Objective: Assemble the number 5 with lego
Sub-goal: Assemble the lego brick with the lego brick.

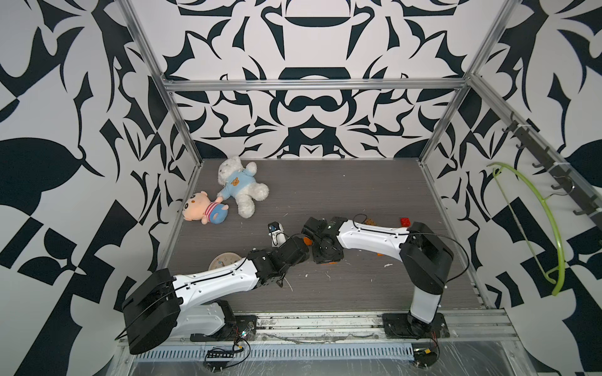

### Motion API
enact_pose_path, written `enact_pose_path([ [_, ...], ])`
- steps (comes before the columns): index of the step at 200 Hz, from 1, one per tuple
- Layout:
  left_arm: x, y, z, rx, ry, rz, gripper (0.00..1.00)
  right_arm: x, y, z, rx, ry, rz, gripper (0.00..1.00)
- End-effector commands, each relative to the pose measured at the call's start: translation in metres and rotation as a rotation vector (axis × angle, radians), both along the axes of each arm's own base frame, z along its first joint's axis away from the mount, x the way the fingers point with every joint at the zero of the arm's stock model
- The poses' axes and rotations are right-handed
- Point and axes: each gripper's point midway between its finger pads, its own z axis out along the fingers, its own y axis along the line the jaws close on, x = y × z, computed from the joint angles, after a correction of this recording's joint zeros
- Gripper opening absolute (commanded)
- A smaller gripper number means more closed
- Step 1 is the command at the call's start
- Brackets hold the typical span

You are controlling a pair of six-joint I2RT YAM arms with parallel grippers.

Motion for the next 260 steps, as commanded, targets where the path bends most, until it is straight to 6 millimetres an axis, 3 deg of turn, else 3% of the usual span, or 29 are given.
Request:
enact_pose_path([
  [1,0.003,-0.005,0.007,-0.006,-0.009,-0.008,0.99,0.003,0.000,0.020,0.013,-0.040,0.011,0.43],
  [112,0.003,-0.004,0.005,0.005,-0.005,-0.006,0.99,0.004,-0.001,0.022,0.017,-0.054,0.010,0.44],
  [167,0.002,-0.001,0.004,0.008,-0.007,0.001,0.99,0.003,-0.001,0.022,0.019,-0.051,0.010,0.38],
  [260,0.002,-0.002,0.002,0.011,0.002,-0.002,0.99,-0.008,-0.008,-0.008,-0.024,0.019,-0.003,0.29],
])
